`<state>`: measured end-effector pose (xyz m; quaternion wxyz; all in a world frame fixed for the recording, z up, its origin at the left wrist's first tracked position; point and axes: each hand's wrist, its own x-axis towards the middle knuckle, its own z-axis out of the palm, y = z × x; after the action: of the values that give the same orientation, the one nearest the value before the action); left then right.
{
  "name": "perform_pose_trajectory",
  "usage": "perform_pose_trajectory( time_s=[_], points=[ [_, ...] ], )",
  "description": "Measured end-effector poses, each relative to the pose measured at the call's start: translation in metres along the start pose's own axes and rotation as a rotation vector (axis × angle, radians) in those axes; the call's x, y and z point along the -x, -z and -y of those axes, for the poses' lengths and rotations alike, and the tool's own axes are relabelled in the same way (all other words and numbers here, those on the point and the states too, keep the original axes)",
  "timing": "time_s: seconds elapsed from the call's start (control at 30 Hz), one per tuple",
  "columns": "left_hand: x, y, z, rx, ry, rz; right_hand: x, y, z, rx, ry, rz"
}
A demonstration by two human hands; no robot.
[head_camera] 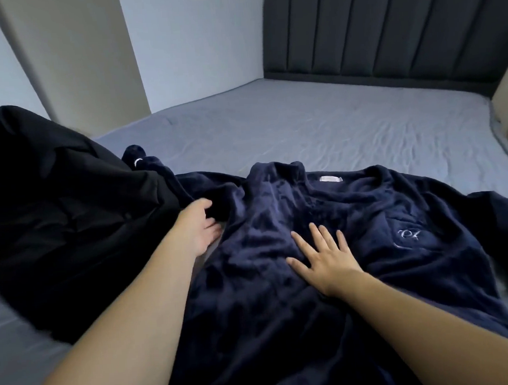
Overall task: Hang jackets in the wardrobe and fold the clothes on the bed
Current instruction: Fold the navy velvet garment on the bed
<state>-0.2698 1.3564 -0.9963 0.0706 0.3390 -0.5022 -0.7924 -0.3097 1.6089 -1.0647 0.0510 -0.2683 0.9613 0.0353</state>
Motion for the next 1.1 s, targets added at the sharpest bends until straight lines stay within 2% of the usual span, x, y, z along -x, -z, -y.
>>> perform_pose_trajectory(
  time_s=[0.03,0.1,0.17,0.23,0.3,0.37,0.4,0.43,0.47,0.5,0.53,0.57,0.6,0.63,0.67,0.77,0.8,0.87,0.97,1.03,1.1],
  points=[
    [-0.013,-0.006,-0.009,0.067,0.001,0.01,0.0,-0.005,0.001,0.011,0.01,-0.012],
    [-0.034,-0.019,-0.021,0.058,0.038,-0.031,-0.001,-0.011,-0.002,-0.014,0.012,-0.014],
    [-0.046,-0.034,-0.03,-0.095,0.047,-0.122,-0.003,-0.01,-0.004,-0.049,0.016,-0.011],
    [-0.052,-0.046,-0.041,-0.25,-0.061,-0.243,-0.004,-0.01,-0.003,-0.055,0.033,-0.013],
    [-0.052,-0.053,-0.059,-0.26,-0.218,-0.405,-0.003,-0.01,-0.004,-0.1,0.039,-0.019],
    [-0.048,-0.063,-0.068,-0.325,-0.441,-0.577,-0.006,-0.009,-0.01,-0.273,0.018,-0.02],
    [-0.039,-0.069,-0.062,-0.44,-0.586,-0.694,-0.008,-0.005,-0.013,-0.44,-0.002,-0.013],
    [-0.032,-0.078,-0.051,-0.649,-0.793,-0.729,-0.008,0.0,-0.017,-0.72,-0.024,-0.037],
    [-0.029,-0.087,-0.033,-0.954,-1.062,-0.683,-0.006,0.008,-0.023,-1.101,-0.079,-0.072],
    [-0.028,-0.091,-0.008,-1.247,-1.328,-0.518,-0.001,0.018,-0.032,-1.493,-0.158,-0.128],
    [-0.03,-0.09,0.021,-1.504,-1.537,-0.263,0.005,0.027,-0.046,-1.791,-0.258,-0.216],
    [-0.035,-0.083,0.052,-1.676,-1.67,-0.01,0.01,0.035,-0.064,-2.046,-0.351,-0.289],
    [-0.038,-0.074,0.076,-1.738,-1.703,0.136,0.014,0.042,-0.082,-2.269,-0.431,-0.331],
    [-0.045,-0.066,0.091,-1.706,-1.688,0.175,0.015,0.044,-0.099,-2.435,-0.496,-0.342],
    [-0.049,-0.062,0.096,-1.648,-1.616,0.162,0.016,0.048,-0.113,-2.498,-0.514,-0.341],
    [-0.056,-0.064,0.093,-1.678,-1.502,0.162,0.002,0.058,-0.122,-2.398,-0.453,-0.348],
    [-0.054,-0.065,0.091,-1.665,-1.371,0.186,-0.005,0.063,-0.119,-2.395,-0.436,-0.36],
    [-0.055,-0.064,0.093,-1.536,-1.182,0.12,-0.013,0.077,-0.113,-2.511,-0.392,-0.397],
    [-0.058,-0.06,0.098,-1.463,-1.173,0.025,-0.022,0.086,-0.12,-2.684,-0.497,-0.531],
    [-0.062,-0.06,0.095,-1.512,-1.178,0.023,-0.022,0.084,-0.136,-2.632,-0.557,-0.557],
    [-0.06,-0.062,0.094,-1.515,-1.19,0.026,-0.022,0.086,-0.149,-2.446,-0.567,-0.511]
  ],
)
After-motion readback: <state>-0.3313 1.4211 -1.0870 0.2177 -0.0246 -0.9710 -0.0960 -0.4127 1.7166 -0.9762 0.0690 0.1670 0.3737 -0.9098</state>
